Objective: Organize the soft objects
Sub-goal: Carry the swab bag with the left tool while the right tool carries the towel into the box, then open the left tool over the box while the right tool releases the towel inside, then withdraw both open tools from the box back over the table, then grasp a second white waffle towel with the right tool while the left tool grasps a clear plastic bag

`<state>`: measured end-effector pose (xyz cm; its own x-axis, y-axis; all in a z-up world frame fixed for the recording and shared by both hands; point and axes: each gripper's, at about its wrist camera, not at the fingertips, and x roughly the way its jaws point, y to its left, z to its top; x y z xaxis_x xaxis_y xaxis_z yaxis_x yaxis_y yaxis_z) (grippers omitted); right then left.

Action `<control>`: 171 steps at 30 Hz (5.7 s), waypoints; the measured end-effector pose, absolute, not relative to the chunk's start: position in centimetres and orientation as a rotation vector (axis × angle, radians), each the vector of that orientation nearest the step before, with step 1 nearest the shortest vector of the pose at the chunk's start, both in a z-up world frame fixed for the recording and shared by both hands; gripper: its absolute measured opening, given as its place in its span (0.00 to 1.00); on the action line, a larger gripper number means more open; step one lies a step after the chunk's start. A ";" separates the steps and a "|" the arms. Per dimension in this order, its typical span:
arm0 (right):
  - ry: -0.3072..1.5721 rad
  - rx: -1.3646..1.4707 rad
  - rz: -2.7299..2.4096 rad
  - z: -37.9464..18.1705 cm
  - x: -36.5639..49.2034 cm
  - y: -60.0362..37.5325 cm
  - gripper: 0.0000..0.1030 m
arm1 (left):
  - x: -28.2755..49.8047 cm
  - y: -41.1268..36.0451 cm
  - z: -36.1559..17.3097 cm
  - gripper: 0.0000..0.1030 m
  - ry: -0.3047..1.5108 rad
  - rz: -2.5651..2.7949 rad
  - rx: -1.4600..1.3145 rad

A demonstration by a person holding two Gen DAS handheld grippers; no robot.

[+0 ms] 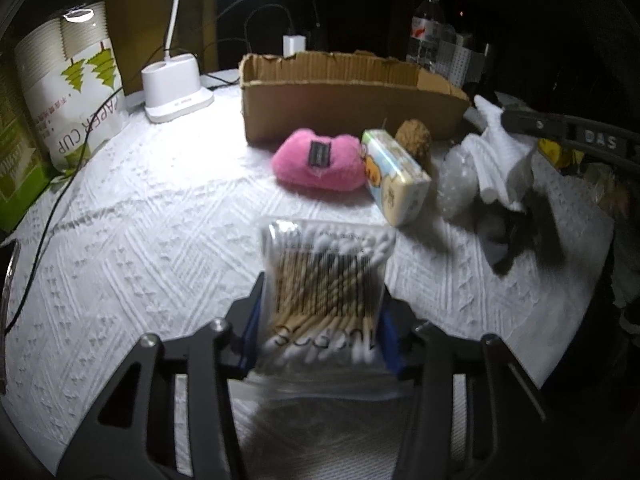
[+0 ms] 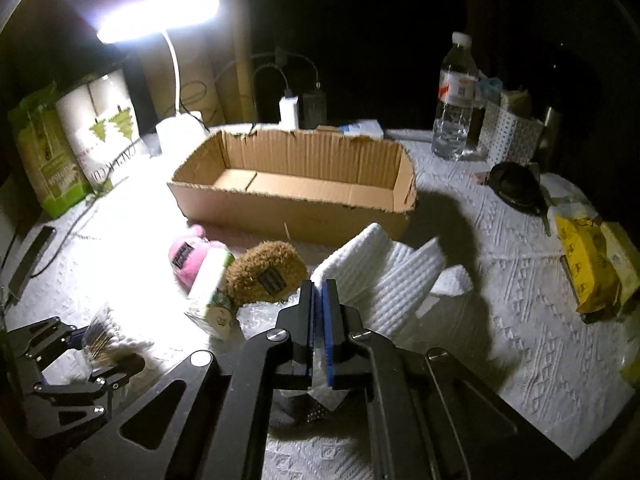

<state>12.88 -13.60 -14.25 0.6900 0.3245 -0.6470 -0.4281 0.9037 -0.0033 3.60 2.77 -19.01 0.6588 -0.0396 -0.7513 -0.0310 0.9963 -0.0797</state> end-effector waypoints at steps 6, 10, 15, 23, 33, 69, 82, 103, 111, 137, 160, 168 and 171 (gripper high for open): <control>0.629 -0.111 0.446 -11.4 11.9 -15.0 0.04 | 3.9 2.7 -17.3 0.47 0.816 -0.004 -0.088; 0.594 -0.096 0.456 -10.0 11.3 -15.5 0.04 | 4.1 2.6 -16.2 0.47 0.791 -0.011 -0.097; 0.550 -0.078 0.474 -8.1 11.2 -16.2 0.04 | 4.5 2.8 -14.5 0.47 0.752 -0.008 -0.125; 0.483 -0.069 0.514 -5.6 12.1 -16.8 0.04 | 6.0 3.4 -11.8 0.47 0.692 0.005 -0.165; 0.428 -0.060 0.598 -3.9 14.6 -16.7 0.04 | 9.3 2.9 -8.8 0.47 0.630 0.019 -0.160; 0.623 -0.032 0.704 -12.3 27.2 -15.2 0.04 | 22.7 -0.8 -11.5 0.47 0.706 -0.022 -0.158; 0.720 -0.079 0.652 -15.8 30.1 -14.7 0.04 | 26.0 -2.0 -14.2 0.47 0.781 -0.047 -0.156; 0.717 -0.091 0.605 -14.4 29.2 -15.4 0.34 | 25.7 -1.7 -13.9 0.75 0.805 -0.079 -0.211; 0.675 -0.103 0.568 -12.4 26.8 -16.3 0.35 | 22.8 -0.8 -11.8 0.75 0.761 -0.066 -0.214; 0.640 -0.115 0.533 -10.8 17.4 -16.9 0.51 | 13.2 -0.3 -9.2 0.76 0.687 -0.096 -0.213; 0.787 -0.174 0.516 -18.0 15.7 -14.6 0.27 | 9.2 0.9 -13.7 0.76 0.766 -0.071 -0.254; 0.719 -0.130 0.538 -16.5 14.9 -16.6 0.05 | 9.4 -0.4 -13.3 0.76 0.766 -0.077 -0.231; 0.702 -0.091 0.535 -15.7 14.7 -18.3 0.05 | 9.7 -1.2 -13.2 0.76 0.770 -0.087 -0.218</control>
